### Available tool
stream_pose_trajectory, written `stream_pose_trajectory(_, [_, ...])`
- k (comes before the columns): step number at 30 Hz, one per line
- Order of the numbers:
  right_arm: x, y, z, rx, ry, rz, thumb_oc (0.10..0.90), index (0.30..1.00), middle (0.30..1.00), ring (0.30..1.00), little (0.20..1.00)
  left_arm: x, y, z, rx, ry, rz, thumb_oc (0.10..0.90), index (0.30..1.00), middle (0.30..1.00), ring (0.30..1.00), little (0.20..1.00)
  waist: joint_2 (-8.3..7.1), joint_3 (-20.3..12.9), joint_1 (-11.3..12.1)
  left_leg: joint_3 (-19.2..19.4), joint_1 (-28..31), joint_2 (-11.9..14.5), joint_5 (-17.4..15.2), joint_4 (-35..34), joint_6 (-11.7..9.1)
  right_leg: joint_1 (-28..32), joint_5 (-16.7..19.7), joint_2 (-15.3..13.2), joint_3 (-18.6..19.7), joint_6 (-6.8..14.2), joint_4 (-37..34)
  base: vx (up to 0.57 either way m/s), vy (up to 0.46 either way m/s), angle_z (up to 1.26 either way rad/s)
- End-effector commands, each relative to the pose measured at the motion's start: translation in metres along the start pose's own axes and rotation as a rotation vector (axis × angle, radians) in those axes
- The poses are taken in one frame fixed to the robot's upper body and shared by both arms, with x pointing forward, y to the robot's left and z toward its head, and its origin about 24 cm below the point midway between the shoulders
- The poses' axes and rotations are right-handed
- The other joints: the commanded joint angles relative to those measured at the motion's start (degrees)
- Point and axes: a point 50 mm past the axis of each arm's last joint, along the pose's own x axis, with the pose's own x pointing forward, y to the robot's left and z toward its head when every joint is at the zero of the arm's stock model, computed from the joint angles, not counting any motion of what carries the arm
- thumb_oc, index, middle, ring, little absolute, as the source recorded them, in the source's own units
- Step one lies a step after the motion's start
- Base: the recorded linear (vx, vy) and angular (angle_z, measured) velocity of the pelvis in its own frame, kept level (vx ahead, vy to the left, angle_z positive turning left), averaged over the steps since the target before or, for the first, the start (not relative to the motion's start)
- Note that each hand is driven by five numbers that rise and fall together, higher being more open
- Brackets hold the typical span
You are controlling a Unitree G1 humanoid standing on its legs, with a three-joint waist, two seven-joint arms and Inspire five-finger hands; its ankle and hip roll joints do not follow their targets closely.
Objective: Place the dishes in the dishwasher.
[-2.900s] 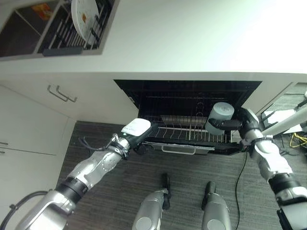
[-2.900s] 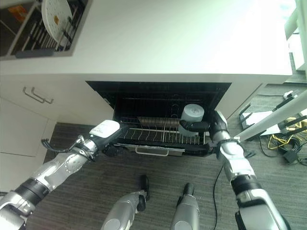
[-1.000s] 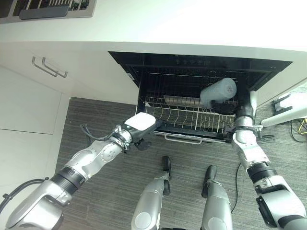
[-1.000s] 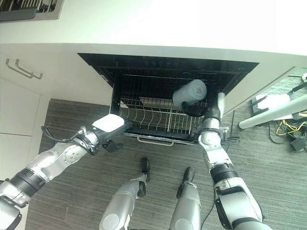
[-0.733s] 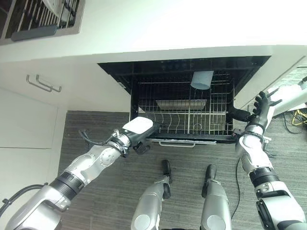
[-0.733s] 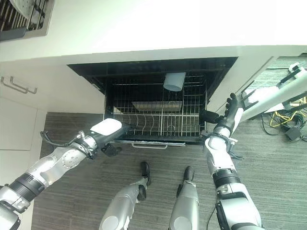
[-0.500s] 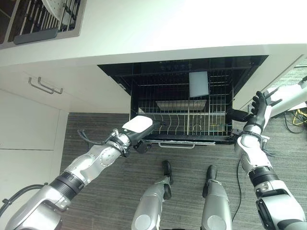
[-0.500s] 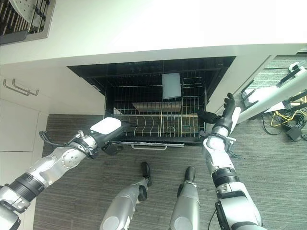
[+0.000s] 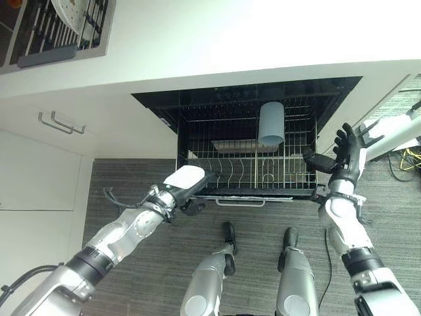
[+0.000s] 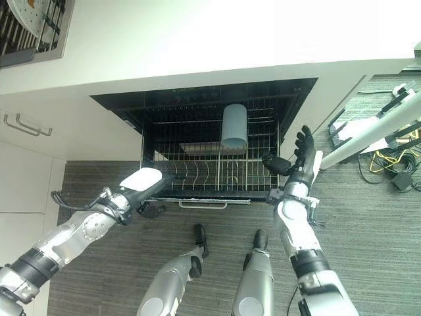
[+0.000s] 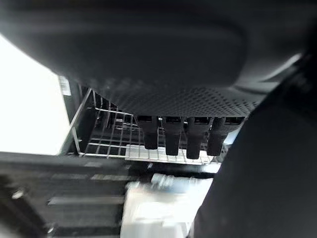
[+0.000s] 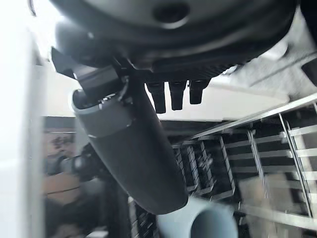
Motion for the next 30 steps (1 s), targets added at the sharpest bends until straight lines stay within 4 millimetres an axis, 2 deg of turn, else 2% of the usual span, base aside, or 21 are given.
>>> stream_pose_trajectory(1, [-0.001,-0.014,0.041,0.088,-0.234,0.041,0.800,0.900,0.900,0.900,0.900,0.005,0.024,0.018,-0.011,-0.068,0.205,0.800,0.900,0.900,0.900,0.900,5.69,-3.68,-1.29,-2.42,-2.17,1.05,-15.05,9.52,-1.08,0.57,-6.04,1.07,1.99,2.10,-0.43,0.00,0.000,0.00])
stream_pose_trajectory(6, [-0.015,-0.009,0.060,0.166,-0.345,0.123,0.800,0.900,0.900,0.900,0.900,-0.002,0.013,0.012,-0.033,-0.019,0.210,0.800,0.900,0.900,0.900,0.900,5.60,-5.22,-2.14,-2.34,-1.96,1.36,-15.32,9.52,-1.26,2.15,-6.71,0.93,1.77,2.55,-0.95,0.00,0.000,0.00])
stream_pose_trajectory(8, [-0.021,-0.008,0.072,0.212,-0.400,0.177,0.800,0.900,0.900,0.900,0.900,-0.006,0.010,0.007,-0.037,0.011,0.216,0.800,0.900,0.900,0.900,0.900,5.06,-6.48,-2.39,-1.85,-1.62,1.75,-15.20,9.52,-1.38,3.03,-7.03,0.58,1.31,2.82,-0.95,0.02,-0.008,0.00])
stream_pose_trajectory(13, [-0.030,-0.004,0.086,0.250,-0.467,0.253,0.800,0.900,0.900,0.900,0.900,-0.010,0.000,0.004,-0.061,0.061,0.232,0.800,0.900,0.900,0.900,0.900,3.80,-9.13,-2.07,-1.74,0.38,1.63,-15.97,9.52,-1.02,5.16,-7.51,-0.47,0.50,3.22,-0.95,0.06,0.016,-0.01])
stream_pose_trajectory(14, [-0.034,0.000,0.091,0.251,-0.499,0.313,0.800,0.900,0.900,0.900,0.900,-0.013,-0.005,0.001,-0.081,0.092,0.247,0.800,0.900,0.900,0.900,0.900,2.92,-10.70,-1.65,-1.66,1.68,1.42,-16.58,9.52,-0.73,6.58,-7.89,-1.10,0.17,3.41,-0.95,0.08,0.038,-0.03])
stream_pose_trajectory(18, [-0.039,0.010,0.096,0.265,-0.502,0.409,0.800,0.900,0.900,0.900,0.900,-0.021,-0.011,-0.005,-0.148,0.159,0.279,0.800,0.900,0.900,0.900,0.900,1.05,-13.84,-0.07,-1.79,3.86,0.94,-17.75,9.52,-0.24,9.21,-8.49,-2.18,-0.65,3.89,-0.95,0.05,0.061,-0.01])
stream_pose_trajectory(22, [-0.043,0.019,0.099,0.234,-0.526,0.465,0.800,0.900,0.900,0.900,0.900,-0.029,-0.009,-0.010,-0.284,0.191,0.425,0.800,0.900,0.900,0.900,0.900,-1.28,-16.92,1.87,-3.04,5.61,-0.22,-18.84,9.52,0.98,11.12,-7.96,-2.86,-1.10,4.51,-0.95,0.02,0.098,-0.03])
stream_pose_trajectory(25, [-0.046,0.018,0.097,0.214,-0.533,0.435,0.800,0.900,0.900,0.900,0.900,-0.040,-0.001,-0.016,-0.402,0.196,0.580,0.800,0.900,0.900,0.900,0.900,-3.23,-18.59,3.01,-4.22,6.73,-1.36,-19.76,9.52,2.24,11.99,-5.82,-3.39,-1.10,4.91,-0.95,-0.01,0.078,-0.03])
stream_pose_trajectory(27, [-0.047,0.011,0.093,0.209,-0.524,0.389,0.800,0.900,0.900,0.900,0.900,-0.050,0.002,-0.023,-0.513,0.224,0.693,0.800,0.900,0.900,0.900,0.900,-4.31,-19.46,3.00,-4.57,7.35,-2.27,-20.59,9.52,3.18,12.12,-2.07,-3.68,-0.19,5.46,-0.95,-0.02,0.070,0.04])
stream_pose_trajectory(30, [-0.050,-0.004,0.087,0.210,-0.507,0.312,0.800,0.900,0.900,0.900,0.900,-0.065,0.003,-0.033,-0.662,0.256,0.818,0.800,0.900,0.900,0.900,0.900,-5.55,-20.34,3.02,-4.22,7.70,-2.46,-21.17,9.52,3.99,12.40,0.03,-1.96,-0.23,5.60,-0.95,-0.03,0.022,0.05])
